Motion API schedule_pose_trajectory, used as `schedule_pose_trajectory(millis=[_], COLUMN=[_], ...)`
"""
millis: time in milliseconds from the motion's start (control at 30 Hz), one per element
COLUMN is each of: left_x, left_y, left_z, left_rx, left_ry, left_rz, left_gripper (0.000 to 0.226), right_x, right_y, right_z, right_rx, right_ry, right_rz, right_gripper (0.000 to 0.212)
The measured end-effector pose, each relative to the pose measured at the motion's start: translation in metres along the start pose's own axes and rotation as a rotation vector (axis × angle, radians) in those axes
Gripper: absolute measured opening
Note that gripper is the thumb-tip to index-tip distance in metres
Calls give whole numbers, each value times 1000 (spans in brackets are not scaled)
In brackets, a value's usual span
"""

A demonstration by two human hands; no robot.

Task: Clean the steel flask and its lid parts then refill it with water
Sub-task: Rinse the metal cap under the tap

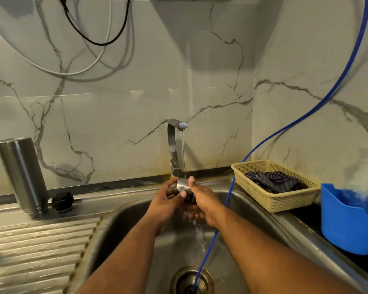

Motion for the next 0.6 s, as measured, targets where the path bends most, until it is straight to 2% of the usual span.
schedule_pose_trajectory(millis=[67,133,233,300,400,467,533,600], left_x=[-3,-4,-2,-2,-3,-3,-1,2], left_y=[0,-2,-2,-1,0,-3,-5,-5], left_z=[-1,-1,-4,-8,-8,-4,-3,-6], left_rx=[-18,20,57,69,-87,-92,-70,-138], left_ry=[-28,-39,85,134,-33,-150,-157,-86], left_rz=[-70,-122,-17,37,-71,-147,-143,-90], left_gripper=[44,48,58,49,25,43,44,26], right_x=[0,-2,0,2,2,1,3,5], right_y=[3,4,3,1,-1,1,2,2], right_z=[0,0,2,1,-2,-1,0,0], right_rx=[-21,-27,-18,-19,-85,-112,-90,-47], right_ry=[-32,-55,-66,-58,-115,-153,-151,-130], right_rz=[18,27,-28,-51,20,71,63,28], right_gripper=[38,29,35,41,32,28,27,27])
Point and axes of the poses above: each hand's wrist, its own x-axis towards the middle knuckle, its own y-axis out of the palm, z = x × y, the point moved 3 cm from there along x, towards the middle knuckle, and after that the axes turned 9 degrees about -z, right-handed, at the moved point
